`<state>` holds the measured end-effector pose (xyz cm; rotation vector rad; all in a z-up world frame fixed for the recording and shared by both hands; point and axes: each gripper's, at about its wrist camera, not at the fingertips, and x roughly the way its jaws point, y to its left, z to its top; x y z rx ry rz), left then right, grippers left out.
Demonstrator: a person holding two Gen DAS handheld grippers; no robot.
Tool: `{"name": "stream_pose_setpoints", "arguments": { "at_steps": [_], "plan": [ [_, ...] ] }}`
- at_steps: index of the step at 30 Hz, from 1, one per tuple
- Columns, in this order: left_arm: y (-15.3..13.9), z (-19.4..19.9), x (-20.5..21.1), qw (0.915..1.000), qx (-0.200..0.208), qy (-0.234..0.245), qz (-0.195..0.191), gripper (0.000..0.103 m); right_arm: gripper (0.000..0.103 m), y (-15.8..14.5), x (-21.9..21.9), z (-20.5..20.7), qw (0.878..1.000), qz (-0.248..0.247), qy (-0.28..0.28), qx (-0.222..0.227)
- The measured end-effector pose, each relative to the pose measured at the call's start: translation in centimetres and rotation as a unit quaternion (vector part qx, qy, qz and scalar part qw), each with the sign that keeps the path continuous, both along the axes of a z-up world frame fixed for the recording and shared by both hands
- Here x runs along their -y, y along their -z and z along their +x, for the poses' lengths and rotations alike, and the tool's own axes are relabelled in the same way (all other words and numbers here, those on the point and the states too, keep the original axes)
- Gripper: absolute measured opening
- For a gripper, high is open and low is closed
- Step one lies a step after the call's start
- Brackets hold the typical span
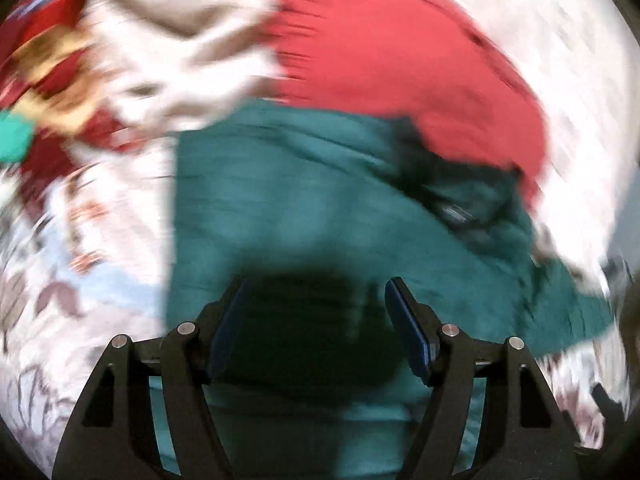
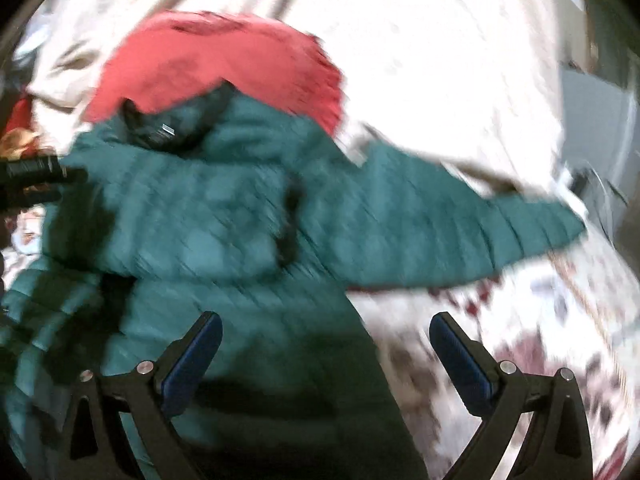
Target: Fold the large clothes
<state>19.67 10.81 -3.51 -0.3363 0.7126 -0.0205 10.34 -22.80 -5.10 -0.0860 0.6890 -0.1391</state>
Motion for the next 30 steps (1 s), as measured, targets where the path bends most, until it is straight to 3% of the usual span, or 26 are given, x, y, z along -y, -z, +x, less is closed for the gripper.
{"name": "stream_pose_setpoints", "arguments": {
  "at_steps": [3, 5, 8, 11, 13, 14, 17, 19, 23, 30],
  "plan": [
    [0.9, 0.7, -2.1, 0.9983, -0.004, -0.052, 0.026, 0.070, 0.103, -2.0, -2.2, 2.9, 0.999, -0.004, -0.041, 0.021],
    [1.4, 1.1, -2.5, 0.9978, -0.005, -0.061, 0.024, 0.070, 0.103, -2.2, -3.3, 5.8, 0.995, 0.047, -0.089, 0.003],
    [2.2, 2.0, -2.2, 0.9984, -0.014, -0.055, 0.010, 0.070, 0.103, -0.9, -5.4, 10.6, 0.981, 0.120, -0.150, -0.032],
    [3.2, 2.9, -2.5, 0.9977, -0.033, -0.057, 0.016, 0.070, 0.103, 1.4, -6.6, 14.0, 0.970, 0.149, -0.180, -0.066],
    [4.6, 3.8, -2.1, 0.9969, -0.057, -0.054, 0.004, 0.070, 0.103, 4.1, -6.1, 16.6, 0.964, 0.160, -0.175, -0.120],
    [5.2, 4.5, -1.9, 0.9963, -0.068, -0.051, -0.004, 0.071, 0.103, 5.7, -5.1, 17.7, 0.966, 0.157, -0.146, -0.144],
    [5.8, 5.3, -1.4, 0.9953, -0.085, -0.046, 0.001, 0.072, 0.103, 7.4, -2.4, 19.4, 0.967, 0.174, -0.102, -0.157],
    [6.1, 5.6, -0.7, 0.9949, -0.090, -0.038, 0.027, 0.078, 0.103, 7.6, -2.7, 19.9, 0.967, 0.163, -0.105, -0.164],
    [6.3, 5.7, -0.9, 0.9947, -0.094, -0.032, 0.030, 0.079, 0.103, 7.8, -4.3, 20.1, 0.972, 0.119, -0.108, -0.170],
    [4.5, 3.8, -0.7, 0.9969, -0.056, -0.034, 0.042, 0.079, 0.103, 6.9, -3.9, 18.3, 0.972, 0.155, -0.114, -0.137]
  ]
}}
